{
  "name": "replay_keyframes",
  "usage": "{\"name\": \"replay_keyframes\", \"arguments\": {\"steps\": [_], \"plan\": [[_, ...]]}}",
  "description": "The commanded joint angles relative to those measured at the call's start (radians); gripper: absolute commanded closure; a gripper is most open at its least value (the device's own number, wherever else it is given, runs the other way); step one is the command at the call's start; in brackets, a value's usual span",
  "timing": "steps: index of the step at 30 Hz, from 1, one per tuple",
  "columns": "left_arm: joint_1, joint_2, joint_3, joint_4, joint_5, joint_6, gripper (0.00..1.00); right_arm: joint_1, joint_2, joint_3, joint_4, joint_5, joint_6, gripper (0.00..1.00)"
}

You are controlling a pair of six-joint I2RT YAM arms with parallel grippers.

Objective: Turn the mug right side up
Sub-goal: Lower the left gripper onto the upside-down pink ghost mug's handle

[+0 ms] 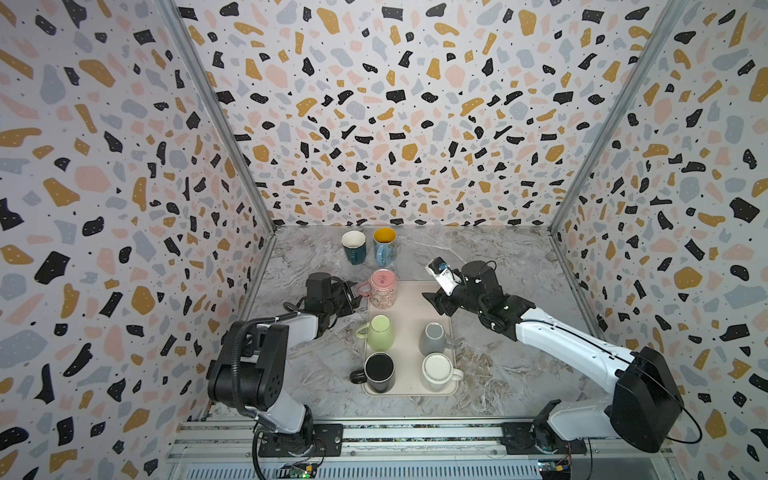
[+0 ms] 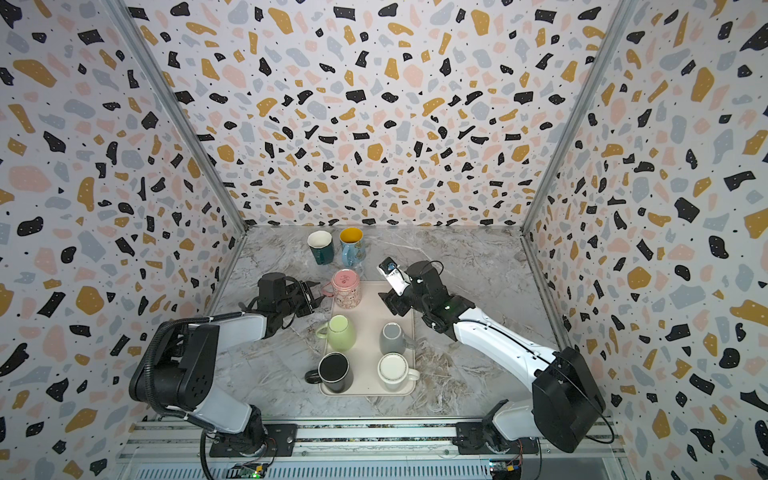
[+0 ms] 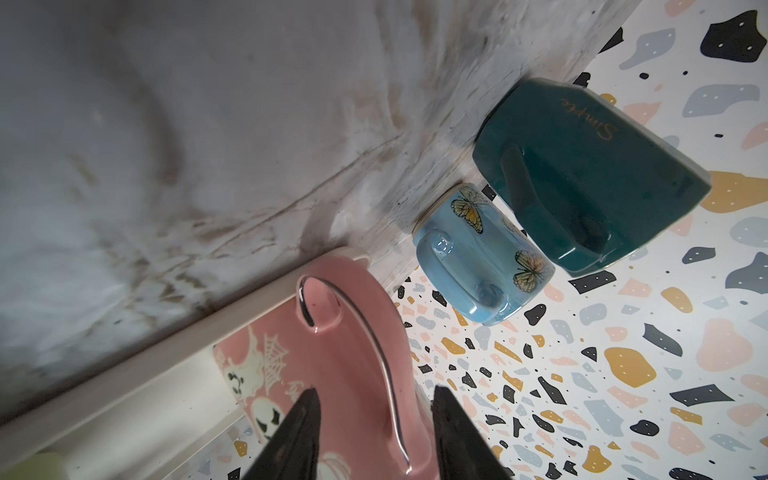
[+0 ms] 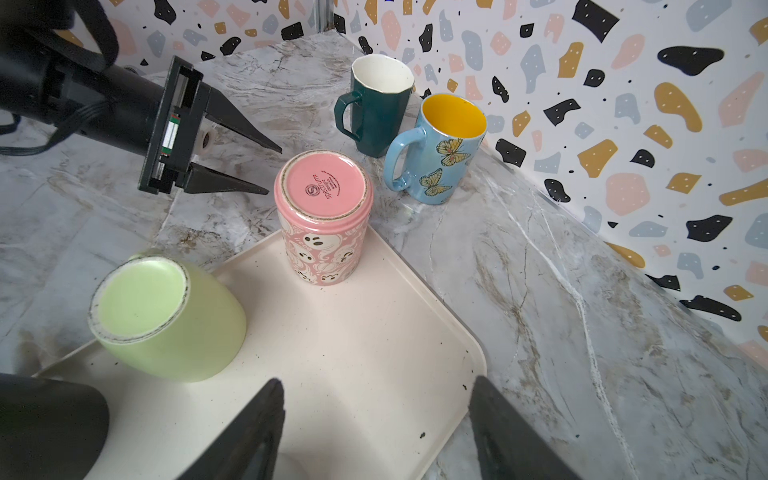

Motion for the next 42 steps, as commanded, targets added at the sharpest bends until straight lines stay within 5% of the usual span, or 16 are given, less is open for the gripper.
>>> {"name": "replay_keyframes", "arguments": {"steps": [1,26,32,42], "plan": [[-0.018,0.028,0.036,0.086,-0.001,-0.070,0.56,-0.007,0.008,0.043,0.002,-0.005,0.003,0.28],[-0.055,0.192,0.104,0.223,-0.002,-0.092,0.61,-0.025,0.020,0.044,0.001,-0.006,0.001,0.28],[-0.058,0.206,0.105,0.246,0.003,-0.094,0.69,-0.026,0.021,0.042,0.004,-0.004,0.002,0.28],[-0.068,0.242,0.106,0.309,0.029,-0.097,1.00,-0.026,0.027,0.037,0.006,0.009,0.002,0.28]]}}
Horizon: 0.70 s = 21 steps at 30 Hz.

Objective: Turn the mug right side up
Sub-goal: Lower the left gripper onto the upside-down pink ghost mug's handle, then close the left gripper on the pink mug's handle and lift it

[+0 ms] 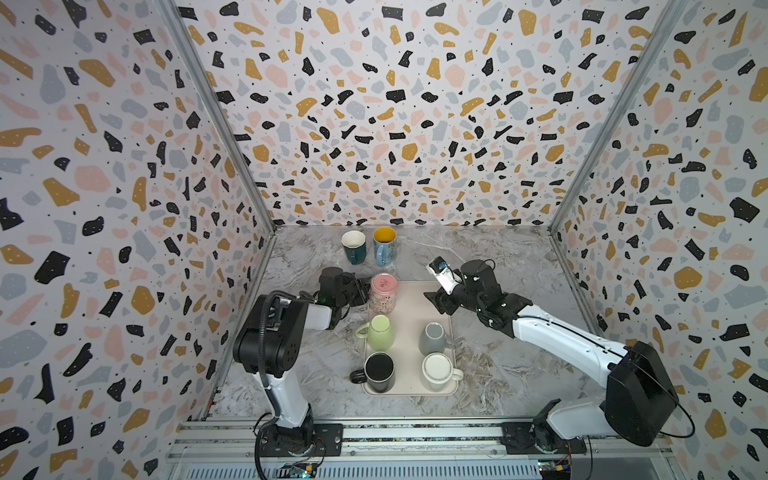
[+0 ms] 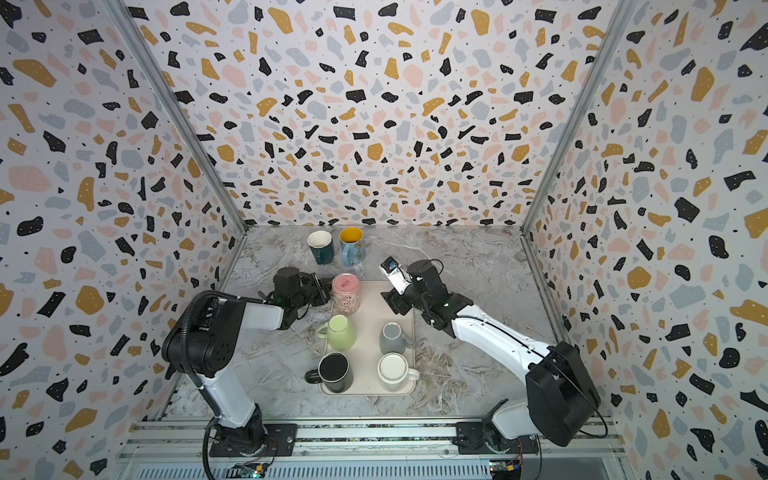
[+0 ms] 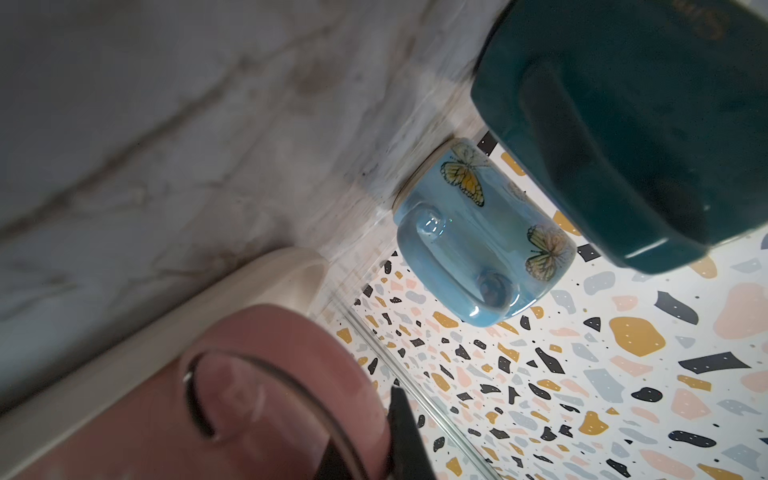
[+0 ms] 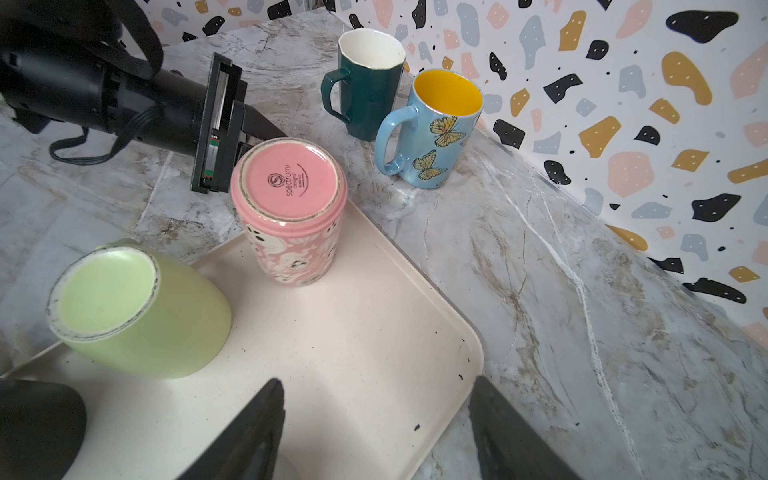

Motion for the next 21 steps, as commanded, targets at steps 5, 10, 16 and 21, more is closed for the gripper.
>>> {"name": "replay_keyframes", "arguments": {"steps": [5,10,16,21], "plan": [[-0.009,0.031,0.009,0.134,0.008,-0.088,1.00,-0.005,-0.013,0.025,0.009,0.017,0.005,0.28],[-0.012,0.035,0.017,0.294,-0.015,-0.090,1.00,-0.005,-0.026,0.014,0.007,0.032,0.004,0.28],[-0.022,0.026,0.117,0.327,0.026,0.016,1.00,-0.011,-0.065,0.006,0.003,0.049,0.005,0.28],[-0.039,-0.002,0.206,0.222,0.062,0.158,1.00,-0.013,-0.098,0.001,0.002,0.048,0.008,0.28]]}}
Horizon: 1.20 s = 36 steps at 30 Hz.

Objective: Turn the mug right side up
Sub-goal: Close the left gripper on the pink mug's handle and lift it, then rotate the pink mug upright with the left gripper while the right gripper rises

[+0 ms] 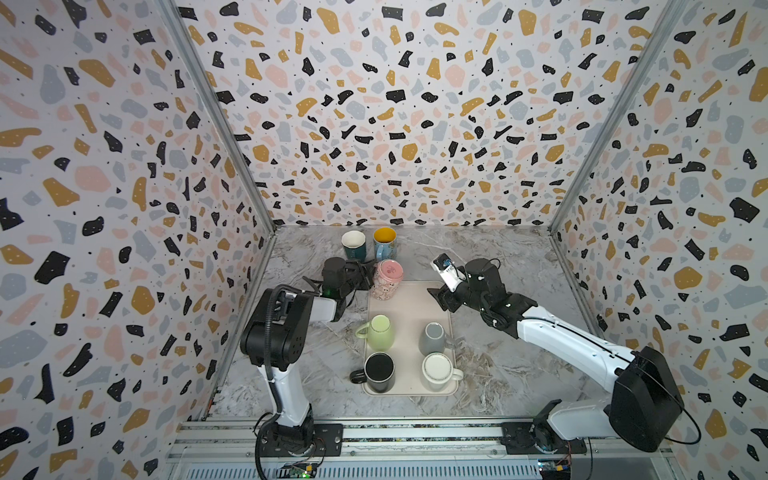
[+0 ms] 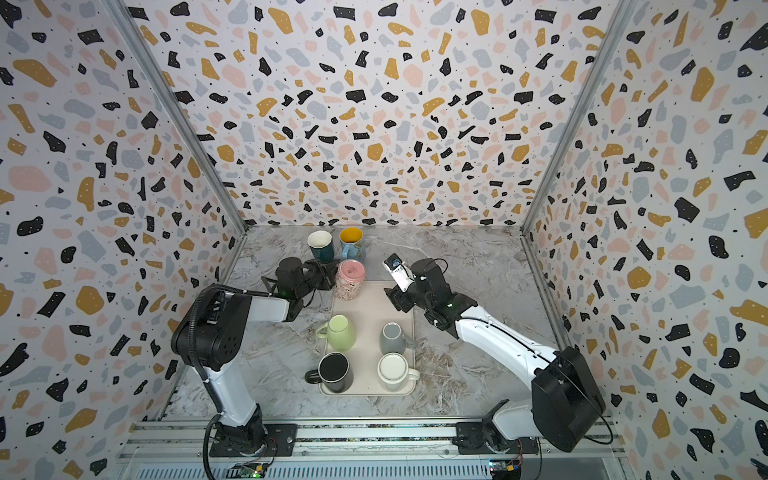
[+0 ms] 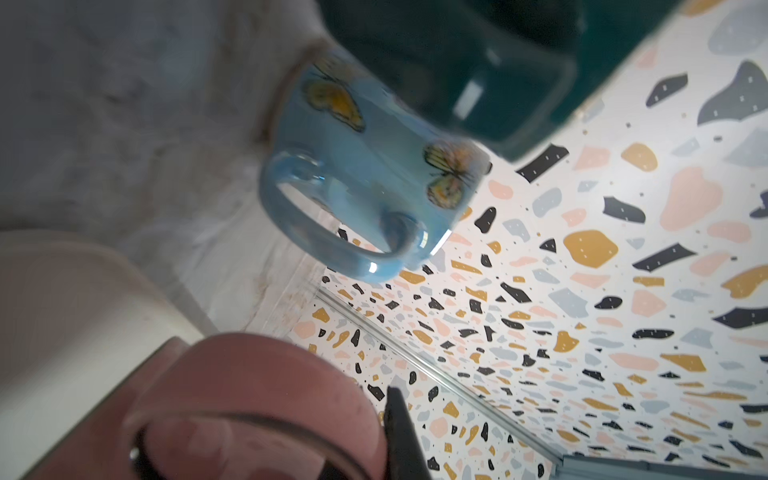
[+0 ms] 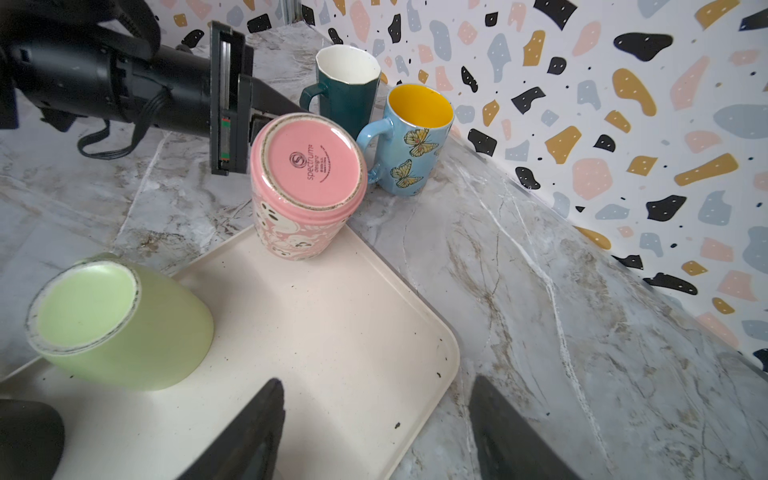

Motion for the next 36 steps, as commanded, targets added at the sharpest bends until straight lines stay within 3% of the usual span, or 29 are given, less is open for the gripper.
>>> {"name": "replay_keyframes", "arguments": {"steps": [1,10,15,19,25,30,36], "plan": [[-0.016,-0.063,0.080,0.046,0.057,0.098,1.00,-0.004,-0.056,-0.001,0.001,0.010,0.010,0.28],[-0.032,-0.125,0.105,-0.026,0.072,0.216,1.00,-0.005,-0.108,-0.030,0.016,-0.004,0.023,0.28],[-0.044,-0.166,0.169,-0.154,0.110,0.354,1.00,-0.004,-0.112,-0.024,0.005,-0.005,0.033,0.27],[-0.050,-0.211,0.241,-0.324,0.139,0.537,1.00,-0.007,-0.110,-0.008,-0.006,-0.009,0.041,0.28],[-0.062,-0.239,0.411,-0.664,0.153,0.904,1.00,-0.016,-0.109,0.029,-0.033,-0.007,0.054,0.29],[-0.087,-0.250,0.477,-0.773,0.172,1.127,1.00,-0.030,-0.111,0.072,-0.064,0.001,0.072,0.29],[-0.152,-0.285,0.541,-0.951,0.116,1.519,1.00,-0.049,-0.113,0.128,-0.099,0.006,0.099,0.30]]}}
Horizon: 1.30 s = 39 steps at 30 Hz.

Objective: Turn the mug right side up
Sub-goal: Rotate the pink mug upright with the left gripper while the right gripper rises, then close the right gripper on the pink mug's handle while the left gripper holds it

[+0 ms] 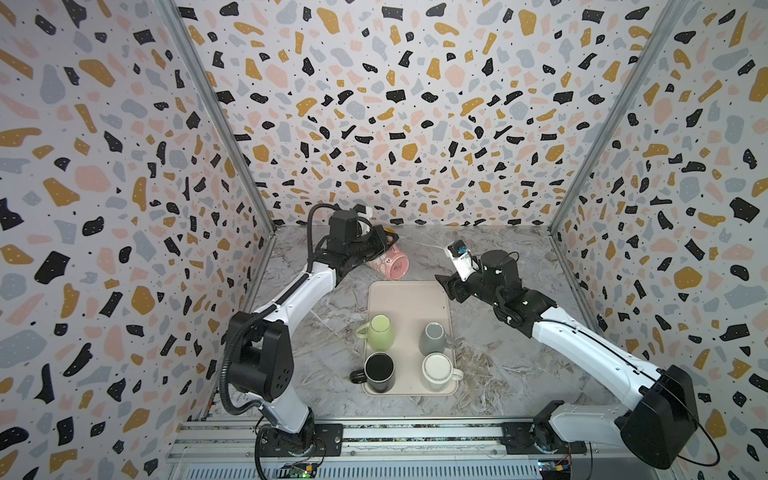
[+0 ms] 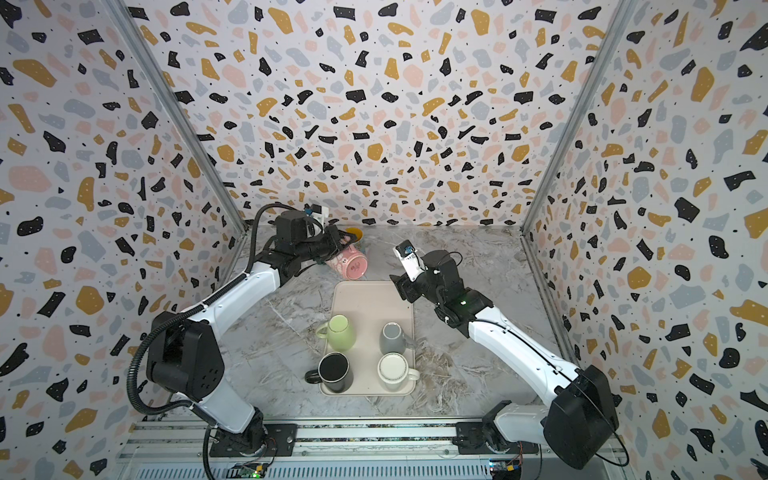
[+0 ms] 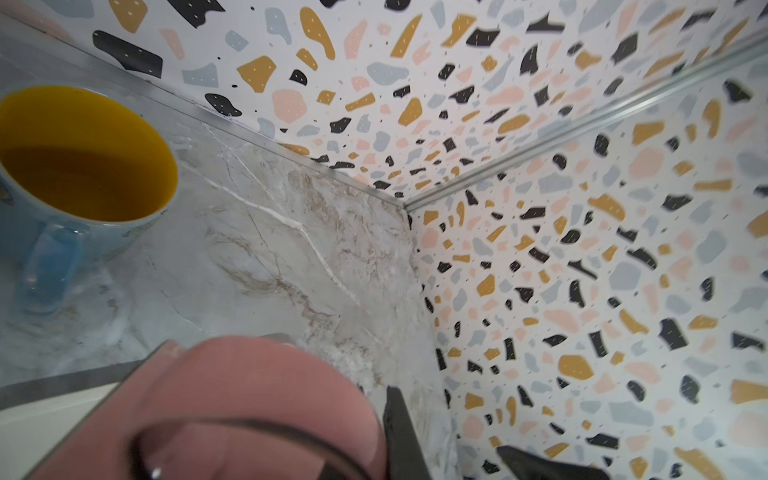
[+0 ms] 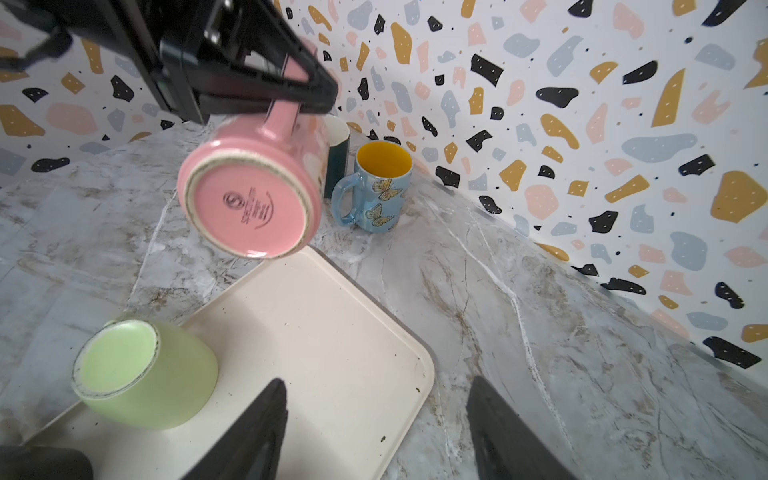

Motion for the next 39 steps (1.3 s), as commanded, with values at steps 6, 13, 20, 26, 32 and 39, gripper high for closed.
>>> {"name": "replay_keyframes", "arguments": {"steps": [6,13,20,26,32,39], "plan": [[-0.100,-0.161,-0.012,-0.022,-0.155,0.510,1.00,-0.016,-0.005,0.131,-0.088,0.001,0.056,0.31],[-0.199,-0.332,-0.264,0.273,-0.278,0.712,1.00,-0.033,0.045,0.234,-0.115,-0.078,0.131,0.34],[-0.297,-0.392,-0.400,0.451,-0.401,0.892,1.00,-0.040,0.088,0.352,-0.178,-0.260,0.162,0.36],[-0.349,-0.394,-0.451,0.562,-0.470,0.951,1.00,-0.040,0.139,0.415,-0.265,-0.354,0.156,0.38],[-0.381,-0.390,-0.462,0.579,-0.493,1.006,1.00,-0.041,0.185,0.450,-0.297,-0.449,0.152,0.39],[-0.392,-0.387,-0.478,0.583,-0.464,1.044,1.00,-0.040,0.244,0.567,-0.411,-0.504,0.104,0.39]]}}
